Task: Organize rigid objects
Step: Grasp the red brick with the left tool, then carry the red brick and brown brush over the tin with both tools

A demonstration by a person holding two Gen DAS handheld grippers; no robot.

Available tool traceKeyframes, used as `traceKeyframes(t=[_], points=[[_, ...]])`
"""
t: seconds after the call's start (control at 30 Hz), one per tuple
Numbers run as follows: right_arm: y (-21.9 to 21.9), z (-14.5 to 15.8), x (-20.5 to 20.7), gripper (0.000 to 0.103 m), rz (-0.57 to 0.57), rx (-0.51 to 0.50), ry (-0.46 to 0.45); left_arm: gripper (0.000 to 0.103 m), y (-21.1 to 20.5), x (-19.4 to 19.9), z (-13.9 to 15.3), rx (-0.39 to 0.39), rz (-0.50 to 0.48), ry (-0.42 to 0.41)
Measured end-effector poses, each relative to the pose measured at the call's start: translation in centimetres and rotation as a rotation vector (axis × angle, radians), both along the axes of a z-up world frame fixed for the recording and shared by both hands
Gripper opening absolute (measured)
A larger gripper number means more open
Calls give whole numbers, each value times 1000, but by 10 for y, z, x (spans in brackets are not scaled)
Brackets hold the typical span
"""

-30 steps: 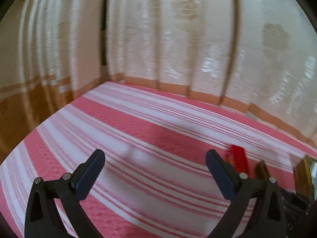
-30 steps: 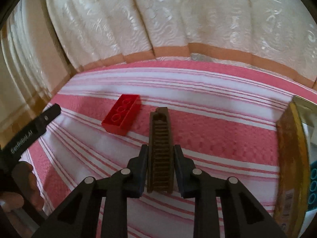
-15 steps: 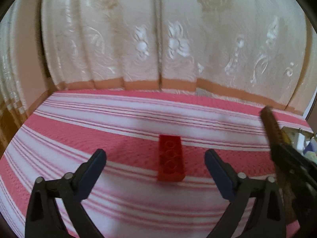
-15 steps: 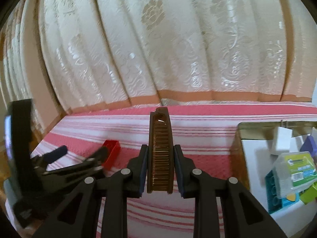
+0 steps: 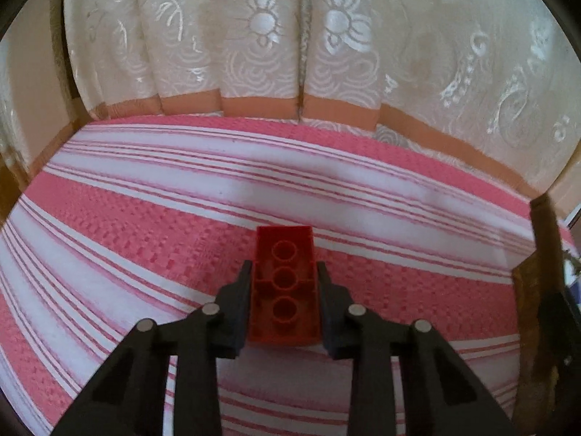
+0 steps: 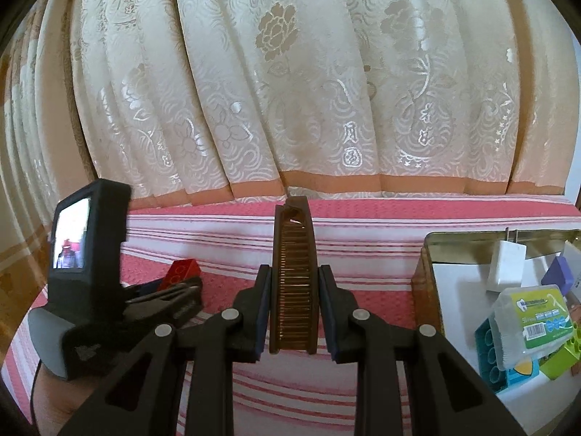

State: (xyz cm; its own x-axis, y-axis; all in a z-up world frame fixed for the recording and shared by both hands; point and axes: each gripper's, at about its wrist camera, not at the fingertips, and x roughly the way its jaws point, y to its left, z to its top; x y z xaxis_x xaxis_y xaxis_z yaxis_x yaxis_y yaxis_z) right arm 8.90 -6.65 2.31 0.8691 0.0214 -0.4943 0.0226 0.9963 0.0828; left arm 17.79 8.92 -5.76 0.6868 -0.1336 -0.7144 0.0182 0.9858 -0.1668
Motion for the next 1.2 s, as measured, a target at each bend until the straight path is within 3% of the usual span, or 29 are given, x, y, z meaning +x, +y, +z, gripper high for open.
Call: traceKeyframes(t=[0.33,1.2], points=[[5,-2,-2,28,-22,-64,-42,30,5,-45,32,70,120,-250],[7,0,-37,28,-27,-120,-106,30,3,-96,42,122,193,-376]])
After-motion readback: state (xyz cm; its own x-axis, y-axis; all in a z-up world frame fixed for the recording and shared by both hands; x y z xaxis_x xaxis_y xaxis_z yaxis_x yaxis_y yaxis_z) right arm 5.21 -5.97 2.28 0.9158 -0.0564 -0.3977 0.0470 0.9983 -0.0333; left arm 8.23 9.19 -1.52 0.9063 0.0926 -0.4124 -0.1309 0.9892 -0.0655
